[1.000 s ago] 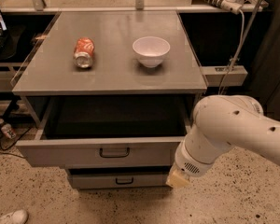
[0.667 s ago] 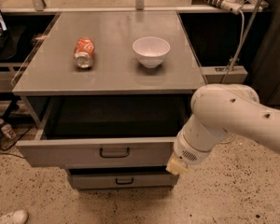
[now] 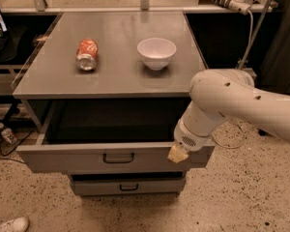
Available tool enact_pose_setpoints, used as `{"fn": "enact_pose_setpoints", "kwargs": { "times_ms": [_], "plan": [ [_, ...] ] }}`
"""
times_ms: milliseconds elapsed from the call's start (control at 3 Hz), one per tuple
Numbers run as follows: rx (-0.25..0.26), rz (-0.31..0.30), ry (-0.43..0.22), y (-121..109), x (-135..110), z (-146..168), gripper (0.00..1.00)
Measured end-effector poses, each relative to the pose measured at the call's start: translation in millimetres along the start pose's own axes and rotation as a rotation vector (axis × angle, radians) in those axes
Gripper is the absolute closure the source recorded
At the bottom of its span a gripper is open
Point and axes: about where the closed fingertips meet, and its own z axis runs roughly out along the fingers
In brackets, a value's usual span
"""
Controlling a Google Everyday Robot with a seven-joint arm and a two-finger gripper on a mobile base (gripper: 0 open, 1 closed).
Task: Close top drawer
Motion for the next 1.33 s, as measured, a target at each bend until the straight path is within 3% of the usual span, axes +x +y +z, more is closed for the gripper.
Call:
{"fn": "enact_pose_setpoints", "kwargs": {
  "times_ms": [333, 667, 1333],
  "plan": [
    [0.009, 0.006, 0.030, -3.5, -3.6, 13.8, 1.00],
    [0.010, 0.007, 0.031, -3.6, -3.7, 13.7, 0.81],
    [0.010, 0.007, 0.031, -3.6, -3.7, 13.7, 0.35]
  ]
}}
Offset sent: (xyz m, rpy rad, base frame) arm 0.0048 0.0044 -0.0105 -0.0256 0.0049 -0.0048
